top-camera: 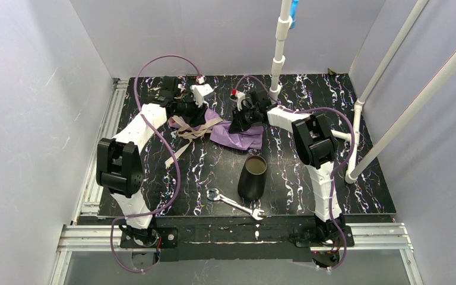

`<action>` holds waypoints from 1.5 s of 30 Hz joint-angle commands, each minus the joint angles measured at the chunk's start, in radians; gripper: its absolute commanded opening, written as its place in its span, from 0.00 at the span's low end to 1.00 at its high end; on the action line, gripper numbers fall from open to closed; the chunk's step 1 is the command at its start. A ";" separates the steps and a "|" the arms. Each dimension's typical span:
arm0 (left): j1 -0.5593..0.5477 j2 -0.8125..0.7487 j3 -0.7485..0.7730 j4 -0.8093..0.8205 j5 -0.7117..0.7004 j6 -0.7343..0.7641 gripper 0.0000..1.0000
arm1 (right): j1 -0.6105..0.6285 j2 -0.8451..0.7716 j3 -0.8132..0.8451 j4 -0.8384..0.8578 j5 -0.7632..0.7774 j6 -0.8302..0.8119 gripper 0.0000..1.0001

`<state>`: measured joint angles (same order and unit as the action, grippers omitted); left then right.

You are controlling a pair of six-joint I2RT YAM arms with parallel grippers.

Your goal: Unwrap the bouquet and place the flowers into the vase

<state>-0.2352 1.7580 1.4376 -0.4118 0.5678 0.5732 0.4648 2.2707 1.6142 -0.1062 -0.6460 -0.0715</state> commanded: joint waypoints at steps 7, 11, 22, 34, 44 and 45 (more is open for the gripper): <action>-0.039 0.092 0.050 -0.048 -0.065 0.091 0.33 | -0.029 0.042 -0.038 -0.132 0.129 -0.025 0.01; -0.039 0.132 0.066 -0.067 -0.095 0.111 0.33 | -0.030 0.045 -0.039 -0.130 0.129 -0.022 0.01; -0.039 0.256 0.140 -0.019 -0.208 0.085 0.41 | -0.029 0.055 -0.025 -0.138 0.126 -0.025 0.01; -0.089 0.165 0.421 -0.125 -0.089 -0.047 0.00 | -0.031 0.067 -0.013 -0.142 0.112 -0.027 0.01; -0.132 0.361 0.697 0.174 -0.119 -0.306 0.00 | -0.031 0.060 -0.020 -0.153 0.111 -0.034 0.01; -0.132 0.358 0.692 0.208 -0.118 -0.318 0.00 | -0.031 0.058 -0.020 -0.153 0.111 -0.034 0.01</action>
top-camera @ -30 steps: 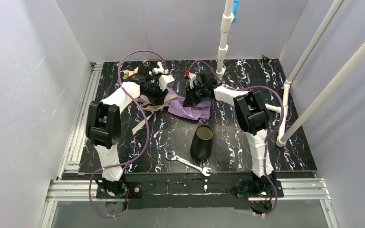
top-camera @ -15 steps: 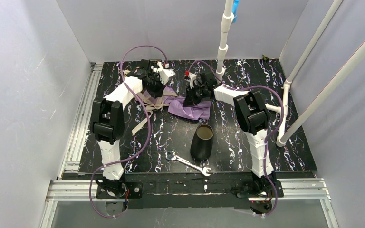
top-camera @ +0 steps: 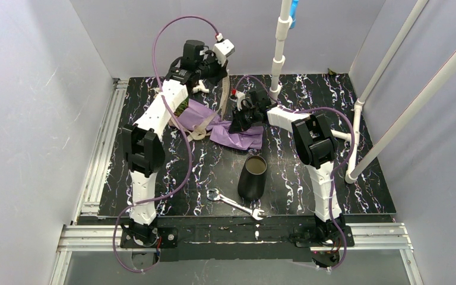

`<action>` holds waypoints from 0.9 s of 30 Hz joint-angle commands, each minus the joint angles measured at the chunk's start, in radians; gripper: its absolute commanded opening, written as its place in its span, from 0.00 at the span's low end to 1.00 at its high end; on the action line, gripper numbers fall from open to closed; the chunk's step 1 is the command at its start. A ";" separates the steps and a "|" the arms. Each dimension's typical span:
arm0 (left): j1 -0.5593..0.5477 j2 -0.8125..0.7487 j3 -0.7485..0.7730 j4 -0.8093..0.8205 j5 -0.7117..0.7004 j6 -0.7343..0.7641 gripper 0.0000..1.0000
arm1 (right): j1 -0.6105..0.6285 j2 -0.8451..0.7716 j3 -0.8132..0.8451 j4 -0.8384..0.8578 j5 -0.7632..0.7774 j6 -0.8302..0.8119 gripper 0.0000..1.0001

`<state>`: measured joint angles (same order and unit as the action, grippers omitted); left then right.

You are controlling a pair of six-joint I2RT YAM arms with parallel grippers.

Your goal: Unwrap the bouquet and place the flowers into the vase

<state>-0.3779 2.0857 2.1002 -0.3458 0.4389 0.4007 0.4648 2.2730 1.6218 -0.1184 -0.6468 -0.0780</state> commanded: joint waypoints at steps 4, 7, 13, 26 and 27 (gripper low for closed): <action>0.013 0.015 -0.025 0.122 -0.064 -0.137 0.20 | -0.031 0.054 -0.028 -0.141 0.113 -0.030 0.01; 0.052 0.035 -0.002 -0.021 -0.152 -0.178 0.63 | -0.031 0.055 -0.028 -0.137 0.110 -0.028 0.01; 0.144 -0.108 -0.296 -0.135 0.098 -0.058 0.65 | -0.031 0.069 -0.010 -0.144 0.099 -0.027 0.01; 0.051 -0.007 -0.383 -0.199 0.006 0.093 0.63 | -0.031 0.065 0.004 -0.171 0.102 -0.042 0.01; 0.042 0.005 -0.378 -0.197 -0.009 0.100 0.62 | -0.031 0.064 0.002 -0.171 0.102 -0.042 0.01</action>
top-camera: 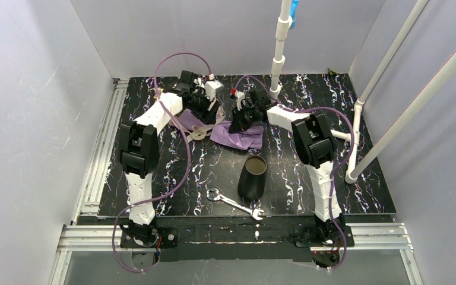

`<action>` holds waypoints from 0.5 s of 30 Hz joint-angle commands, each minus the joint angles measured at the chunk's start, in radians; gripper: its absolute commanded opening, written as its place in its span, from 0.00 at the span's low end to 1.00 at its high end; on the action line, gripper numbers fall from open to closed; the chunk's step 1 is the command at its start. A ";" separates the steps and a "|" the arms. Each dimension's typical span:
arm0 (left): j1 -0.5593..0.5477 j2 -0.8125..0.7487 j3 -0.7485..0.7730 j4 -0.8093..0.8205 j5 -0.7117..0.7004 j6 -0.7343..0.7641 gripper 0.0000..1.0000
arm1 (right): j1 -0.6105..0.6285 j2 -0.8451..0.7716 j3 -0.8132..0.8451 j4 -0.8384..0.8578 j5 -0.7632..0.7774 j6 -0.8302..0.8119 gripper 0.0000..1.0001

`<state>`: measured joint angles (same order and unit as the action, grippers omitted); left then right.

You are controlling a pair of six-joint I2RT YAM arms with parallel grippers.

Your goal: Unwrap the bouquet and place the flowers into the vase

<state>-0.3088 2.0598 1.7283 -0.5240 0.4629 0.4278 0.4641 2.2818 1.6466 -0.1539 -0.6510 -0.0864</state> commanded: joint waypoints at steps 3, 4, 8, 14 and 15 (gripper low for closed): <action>-0.047 0.061 0.015 -0.021 -0.091 0.083 0.59 | -0.030 0.054 -0.023 -0.133 0.109 -0.033 0.01; -0.053 0.068 0.027 -0.024 -0.107 0.085 0.55 | -0.030 0.055 -0.022 -0.133 0.110 -0.032 0.01; -0.067 0.069 0.091 -0.025 -0.126 0.081 0.16 | -0.030 0.056 -0.022 -0.130 0.109 -0.029 0.01; -0.066 0.072 0.320 0.012 -0.116 -0.013 0.00 | -0.030 0.056 -0.026 -0.132 0.108 -0.032 0.01; -0.064 0.080 0.386 0.023 -0.106 -0.047 0.00 | -0.030 0.057 -0.027 -0.133 0.107 -0.032 0.01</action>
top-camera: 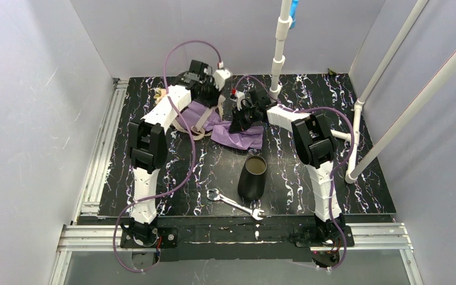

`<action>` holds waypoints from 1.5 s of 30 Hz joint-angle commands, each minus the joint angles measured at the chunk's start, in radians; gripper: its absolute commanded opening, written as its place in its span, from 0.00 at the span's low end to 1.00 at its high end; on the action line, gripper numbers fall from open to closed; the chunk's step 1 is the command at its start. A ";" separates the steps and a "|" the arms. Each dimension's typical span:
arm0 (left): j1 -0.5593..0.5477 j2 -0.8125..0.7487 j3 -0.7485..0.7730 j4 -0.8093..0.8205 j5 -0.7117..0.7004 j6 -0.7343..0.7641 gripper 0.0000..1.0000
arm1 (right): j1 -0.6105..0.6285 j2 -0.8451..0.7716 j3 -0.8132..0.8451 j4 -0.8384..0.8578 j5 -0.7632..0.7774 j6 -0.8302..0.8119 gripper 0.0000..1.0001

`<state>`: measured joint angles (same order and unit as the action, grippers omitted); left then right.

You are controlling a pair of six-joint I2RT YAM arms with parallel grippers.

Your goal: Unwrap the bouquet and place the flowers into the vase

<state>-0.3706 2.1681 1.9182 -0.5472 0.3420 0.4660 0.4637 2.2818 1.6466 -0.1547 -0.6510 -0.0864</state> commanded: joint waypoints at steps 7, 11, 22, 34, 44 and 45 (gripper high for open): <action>0.036 0.027 0.384 0.142 -0.048 -0.369 0.63 | -0.030 0.055 -0.027 -0.130 0.108 -0.029 0.01; 0.093 0.001 0.333 -0.010 0.019 -0.348 0.94 | -0.030 0.046 -0.035 -0.125 0.108 -0.028 0.01; 0.265 -0.365 -0.375 0.024 0.319 0.067 0.88 | -0.030 0.057 -0.017 -0.130 0.098 -0.033 0.01; 0.221 -0.199 -0.233 -0.303 0.335 0.727 0.76 | -0.030 0.058 -0.005 -0.156 0.111 -0.052 0.01; 0.185 -0.170 -0.339 -0.283 0.233 0.809 0.69 | -0.030 0.079 0.022 -0.165 0.111 -0.050 0.01; 0.185 -0.155 -0.339 -0.275 0.216 0.805 0.69 | -0.030 0.081 0.023 -0.164 0.111 -0.050 0.01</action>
<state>-0.1802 1.9892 1.5948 -0.8059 0.6041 1.2358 0.4622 2.2887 1.6688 -0.1925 -0.6518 -0.1081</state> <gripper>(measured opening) 0.695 0.162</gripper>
